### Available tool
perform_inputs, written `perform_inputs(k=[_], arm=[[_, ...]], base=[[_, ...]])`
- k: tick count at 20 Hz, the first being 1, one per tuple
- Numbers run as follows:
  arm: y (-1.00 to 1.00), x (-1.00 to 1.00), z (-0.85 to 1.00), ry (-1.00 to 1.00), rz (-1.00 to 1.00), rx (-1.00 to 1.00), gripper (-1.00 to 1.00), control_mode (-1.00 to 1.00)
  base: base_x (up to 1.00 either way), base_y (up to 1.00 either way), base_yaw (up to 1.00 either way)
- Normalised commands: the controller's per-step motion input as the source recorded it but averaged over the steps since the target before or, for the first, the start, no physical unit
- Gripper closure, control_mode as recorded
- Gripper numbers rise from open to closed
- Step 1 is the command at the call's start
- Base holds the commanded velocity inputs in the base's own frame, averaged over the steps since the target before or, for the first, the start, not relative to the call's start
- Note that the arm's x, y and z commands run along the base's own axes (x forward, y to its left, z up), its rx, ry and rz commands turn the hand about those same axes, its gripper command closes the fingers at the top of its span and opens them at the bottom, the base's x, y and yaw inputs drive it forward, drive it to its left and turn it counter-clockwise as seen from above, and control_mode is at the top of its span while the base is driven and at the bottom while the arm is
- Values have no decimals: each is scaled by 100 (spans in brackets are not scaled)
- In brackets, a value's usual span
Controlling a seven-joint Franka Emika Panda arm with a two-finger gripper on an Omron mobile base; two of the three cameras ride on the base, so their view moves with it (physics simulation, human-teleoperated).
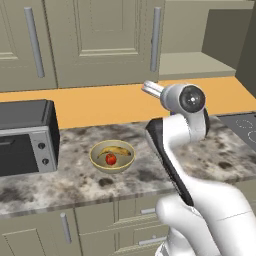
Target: Open the cabinet. Pick the apple and banana from the cabinet and place them into the bowl. Then close the cabinet.
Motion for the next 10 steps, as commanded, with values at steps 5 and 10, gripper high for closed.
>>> perform_inputs(k=[5, 10], arm=[[-30, -100, -18, -4, 0, 0, -100, -100], [-39, -100, 39, -5, 0, 7, -100, -100]], base=[[0, 0, 0], [0, 0, 0]])
